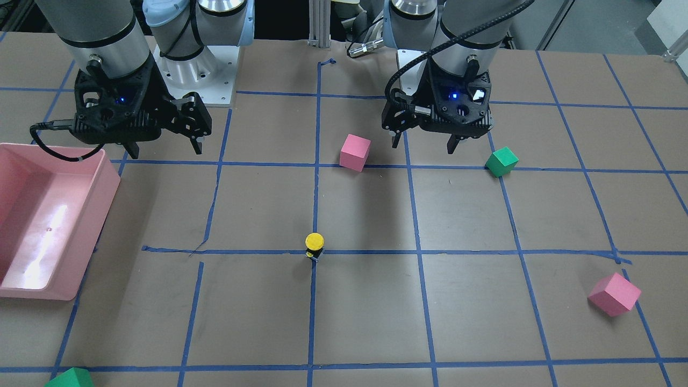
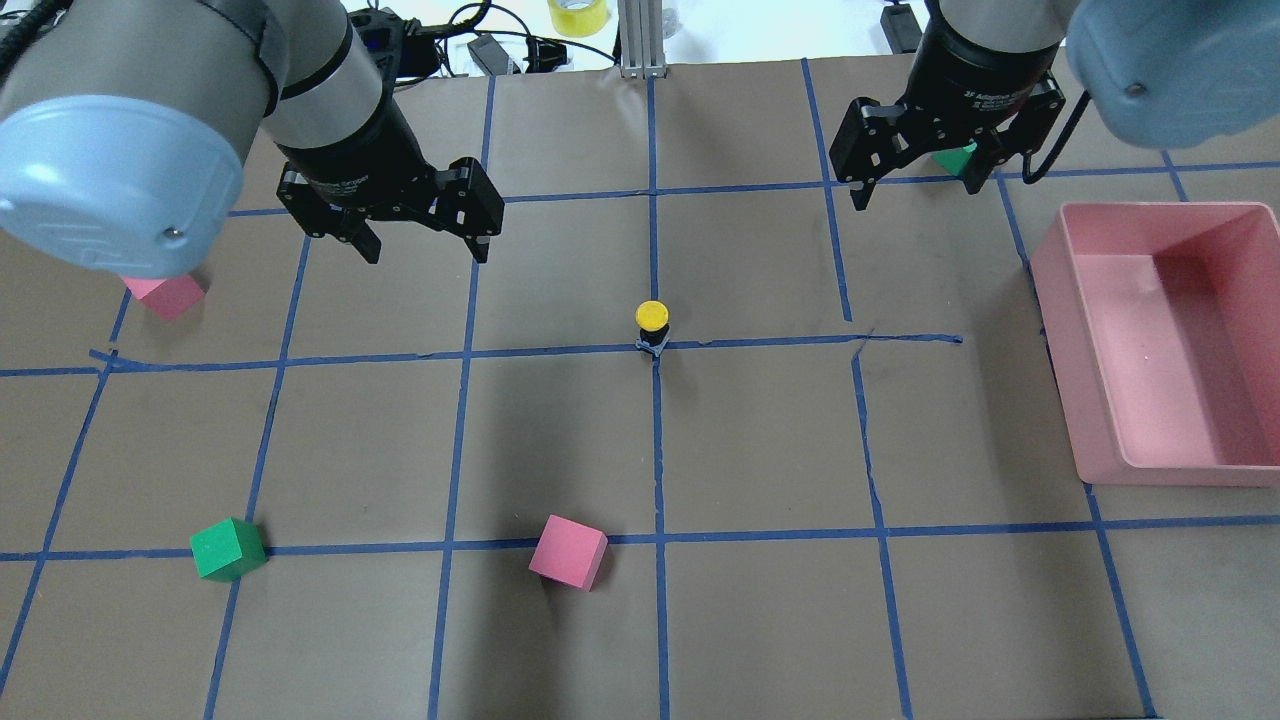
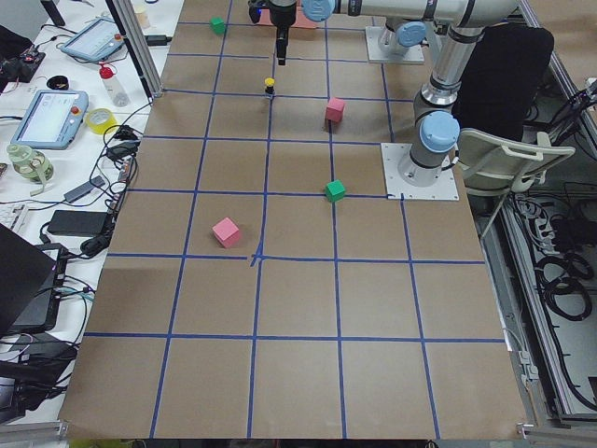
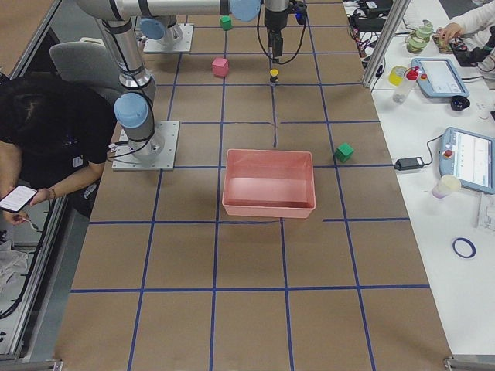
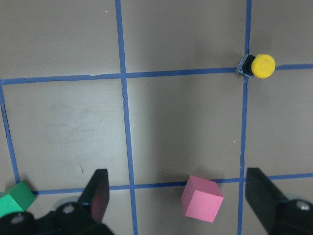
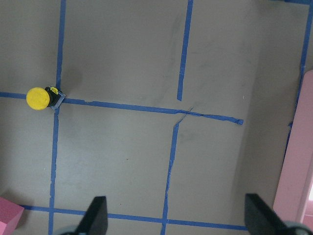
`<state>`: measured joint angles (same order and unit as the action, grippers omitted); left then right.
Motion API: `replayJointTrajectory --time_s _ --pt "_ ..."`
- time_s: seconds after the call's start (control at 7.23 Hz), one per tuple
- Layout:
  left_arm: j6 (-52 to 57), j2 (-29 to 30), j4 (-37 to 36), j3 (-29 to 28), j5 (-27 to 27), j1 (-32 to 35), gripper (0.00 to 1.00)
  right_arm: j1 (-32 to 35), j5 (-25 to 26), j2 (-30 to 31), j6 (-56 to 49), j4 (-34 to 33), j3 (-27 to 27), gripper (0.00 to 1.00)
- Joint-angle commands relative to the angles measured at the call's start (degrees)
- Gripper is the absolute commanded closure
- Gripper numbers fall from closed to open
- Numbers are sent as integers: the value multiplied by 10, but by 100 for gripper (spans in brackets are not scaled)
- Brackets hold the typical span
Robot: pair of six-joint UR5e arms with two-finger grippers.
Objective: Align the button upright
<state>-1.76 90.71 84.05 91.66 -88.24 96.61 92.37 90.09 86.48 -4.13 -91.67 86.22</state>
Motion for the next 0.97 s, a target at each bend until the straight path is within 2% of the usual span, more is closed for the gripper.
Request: replayJointTrajectory --time_s 0.0,0.83 --pt "24 -17 -20 9 2 -1 0 0 0 0 0 0 0 0" --pt "35 -5 -26 47 0 -1 0 -1 1 0 7 -18 0 0"
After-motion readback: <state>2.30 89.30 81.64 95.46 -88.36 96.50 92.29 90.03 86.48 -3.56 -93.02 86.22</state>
